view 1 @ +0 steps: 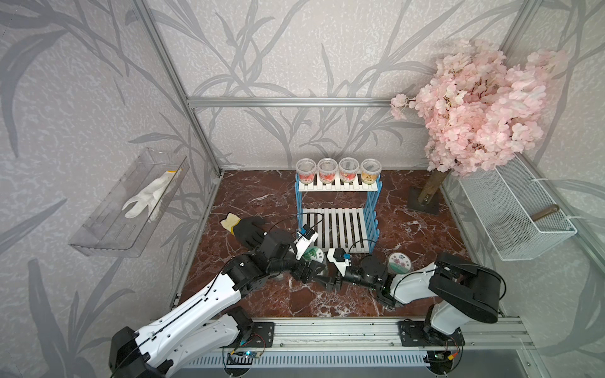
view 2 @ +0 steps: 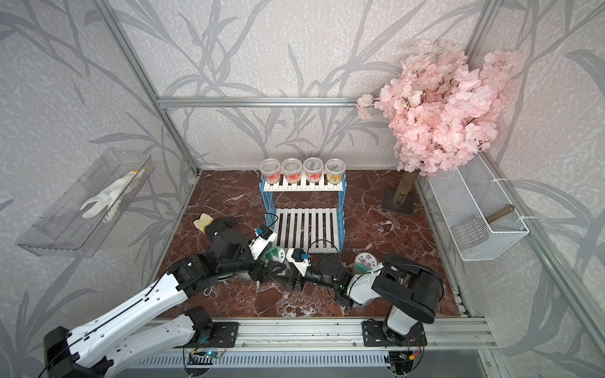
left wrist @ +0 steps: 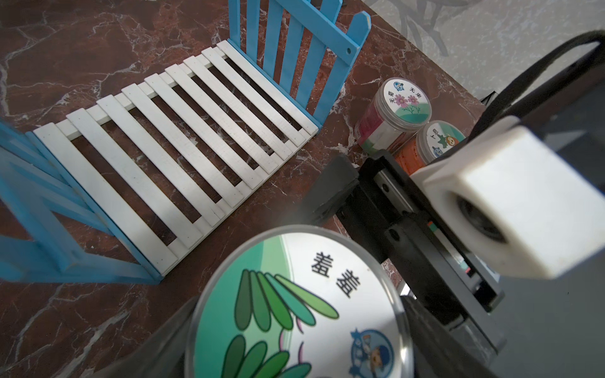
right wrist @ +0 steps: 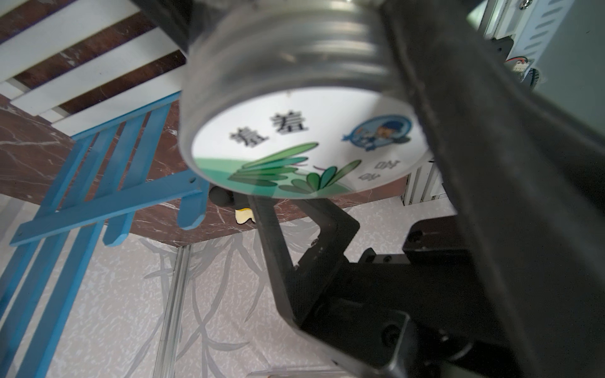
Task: Place the seed container on the shelf
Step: Pick up the seed jar at the center of the board.
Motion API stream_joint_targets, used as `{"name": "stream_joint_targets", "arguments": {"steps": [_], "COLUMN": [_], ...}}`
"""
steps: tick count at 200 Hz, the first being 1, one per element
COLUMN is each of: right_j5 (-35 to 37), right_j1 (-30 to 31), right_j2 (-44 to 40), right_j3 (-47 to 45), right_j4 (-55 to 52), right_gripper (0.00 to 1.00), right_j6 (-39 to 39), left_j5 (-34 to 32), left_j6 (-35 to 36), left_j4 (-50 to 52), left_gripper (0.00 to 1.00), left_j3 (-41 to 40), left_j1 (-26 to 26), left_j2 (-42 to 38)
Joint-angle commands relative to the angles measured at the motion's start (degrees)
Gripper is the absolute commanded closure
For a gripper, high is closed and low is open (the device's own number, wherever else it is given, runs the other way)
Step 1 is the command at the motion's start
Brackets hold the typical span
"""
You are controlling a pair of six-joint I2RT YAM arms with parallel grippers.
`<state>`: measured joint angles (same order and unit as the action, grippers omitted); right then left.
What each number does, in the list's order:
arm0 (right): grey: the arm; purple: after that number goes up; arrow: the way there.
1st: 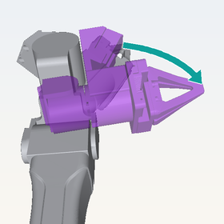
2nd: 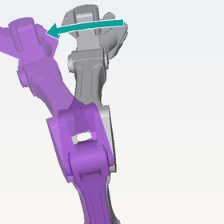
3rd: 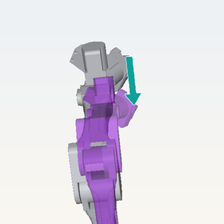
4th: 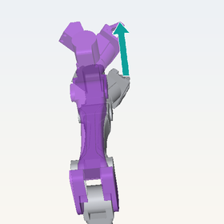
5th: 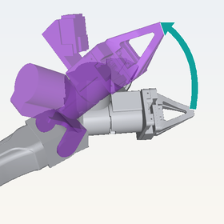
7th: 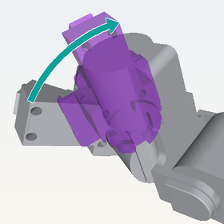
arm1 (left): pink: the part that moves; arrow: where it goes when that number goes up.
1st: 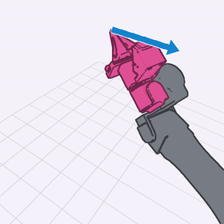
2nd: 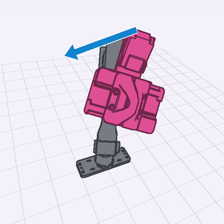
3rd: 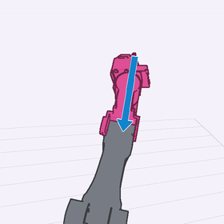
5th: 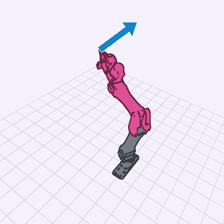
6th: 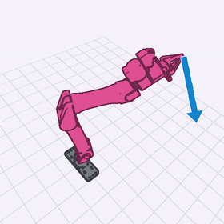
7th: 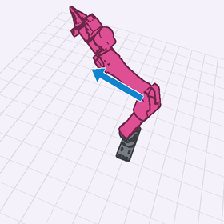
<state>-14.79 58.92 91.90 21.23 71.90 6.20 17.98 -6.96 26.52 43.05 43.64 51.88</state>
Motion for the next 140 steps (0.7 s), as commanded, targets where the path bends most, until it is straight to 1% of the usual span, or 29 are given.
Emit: {"name": "stream_joint_targets", "arguments": {"steps": [1,37,50,74,140], "right_j5": [0.7,0.9,0.7,1.1,0.1], "right_j1": [0.0,0.0,0.0,0.0,0.0], "right_j2": [-4.2,-8.5,-9.4,-9.8,-6.4], "right_j3": [1.0,3.9,4.8,4.8,5.7], "right_j4": [-1.9,-15.9,-18.9,-18.1,-13.4], "right_gripper": [0.14,0.10,0.08,0.05,0.05], "right_j6": [-0.4,-2.2,-2.9,-3.2,-1.3], "left_j5": [1.5,-0.6,-0.7,0.3,2.9], "left_j6": [3.2,6.8,7.1,7.1,6.8], "left_j4": [3.3,7.0,7.3,6.3,3.7], "left_gripper": [0.28,0.29,0.28,0.28,0.27], "left_j3": [2.4,5.0,5.4,5.1,3.2], "left_j1": [0.0,0.2,0.2,0.2,0.3], "left_j2": [1.2,3.2,3.5,3.0,0.7]}}
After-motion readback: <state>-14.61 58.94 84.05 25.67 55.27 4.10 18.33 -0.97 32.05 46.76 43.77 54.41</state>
